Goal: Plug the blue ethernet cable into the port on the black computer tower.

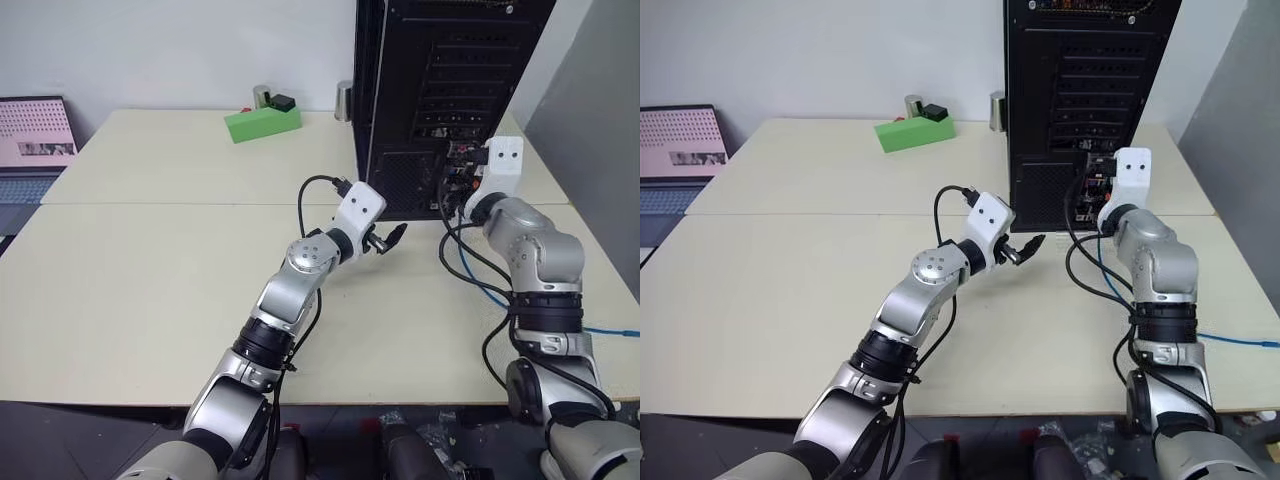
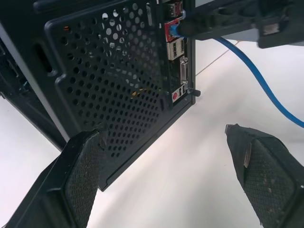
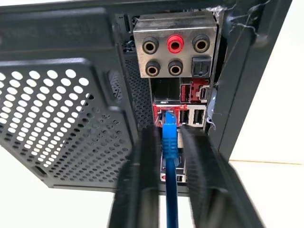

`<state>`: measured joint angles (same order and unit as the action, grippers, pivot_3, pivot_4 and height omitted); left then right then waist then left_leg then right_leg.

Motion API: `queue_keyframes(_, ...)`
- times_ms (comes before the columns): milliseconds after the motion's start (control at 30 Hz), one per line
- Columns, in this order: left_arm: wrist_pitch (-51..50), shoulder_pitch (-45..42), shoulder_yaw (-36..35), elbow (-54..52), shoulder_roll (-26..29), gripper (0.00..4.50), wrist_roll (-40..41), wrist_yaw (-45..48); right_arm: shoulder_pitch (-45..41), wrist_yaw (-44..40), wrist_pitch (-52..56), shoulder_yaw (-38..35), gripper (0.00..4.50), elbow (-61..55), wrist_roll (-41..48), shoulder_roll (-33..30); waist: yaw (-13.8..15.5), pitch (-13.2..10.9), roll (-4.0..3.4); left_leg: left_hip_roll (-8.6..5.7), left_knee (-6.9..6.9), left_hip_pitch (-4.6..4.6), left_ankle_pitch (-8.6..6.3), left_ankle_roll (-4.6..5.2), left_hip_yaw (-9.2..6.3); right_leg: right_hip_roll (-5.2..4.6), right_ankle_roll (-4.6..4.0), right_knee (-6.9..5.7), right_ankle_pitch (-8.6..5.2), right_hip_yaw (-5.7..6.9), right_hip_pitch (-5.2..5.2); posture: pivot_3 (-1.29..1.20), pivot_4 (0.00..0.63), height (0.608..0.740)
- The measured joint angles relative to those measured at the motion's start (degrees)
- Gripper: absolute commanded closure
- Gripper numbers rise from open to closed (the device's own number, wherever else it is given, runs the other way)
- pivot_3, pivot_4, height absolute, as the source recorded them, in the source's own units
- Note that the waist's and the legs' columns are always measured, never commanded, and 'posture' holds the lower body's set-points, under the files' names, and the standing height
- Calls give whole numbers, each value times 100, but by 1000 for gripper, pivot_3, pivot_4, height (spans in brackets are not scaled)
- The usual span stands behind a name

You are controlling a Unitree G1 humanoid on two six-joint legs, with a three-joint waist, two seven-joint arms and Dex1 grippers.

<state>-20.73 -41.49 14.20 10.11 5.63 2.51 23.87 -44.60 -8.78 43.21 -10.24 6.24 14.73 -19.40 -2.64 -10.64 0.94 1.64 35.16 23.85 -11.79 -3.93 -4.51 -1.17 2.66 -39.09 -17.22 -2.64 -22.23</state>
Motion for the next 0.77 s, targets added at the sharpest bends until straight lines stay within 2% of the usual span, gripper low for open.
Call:
queue_keyframes(33,5,3,-50,0,22,0,28,38,145,-77,16,28,2641,-183,5,-61,3,0,0,0,0,0,0,0,0,0,0,1,0,0,0,0,150,740)
queue_keyframes(267,-3,24,-401,-10,355,0,358,551,1012,-658,224,-15,1137,-1371,313,-466,12,0,0,0,-1,-3,0,0,-1,1,1,-1,0,1,0,0,150,740)
queue_keyframes(333,-23,16,-386,-13,603,0,347,757,1346,-1046,180,-74,588,-1771,529,-689,30,0,0,0,-1,-1,0,0,-3,2,1,1,-1,3,1,0,150,740)
queue_keyframes(433,-54,16,-398,-13,931,0,320,997,1677,-1560,51,-231,9,-2034,753,-1006,31,0,0,-1,0,-2,0,0,-1,1,1,1,0,2,1,0,150,740)
queue_keyframes(533,-162,60,-482,-167,1257,0,543,1430,2142,-2274,-247,-326,9,-2439,1073,-1411,40,-1,0,1,-2,-1,0,1,-3,2,1,3,-1,4,0,0,150,740)
queue_keyframes(567,-243,139,-581,-335,1523,0,685,1680,2358,-2583,-430,-388,9,-2525,1143,-1616,21,-1,0,2,-3,-3,-1,1,-2,4,1,4,-1,3,1,0,150,740)
queue_keyframes(767,-417,404,-990,-740,2247,0,1106,2327,2401,-3082,-1091,-646,9,-2274,1132,-1903,-12,0,0,3,-1,-12,0,1,-3,3,1,1,-1,3,10,0,150,740)
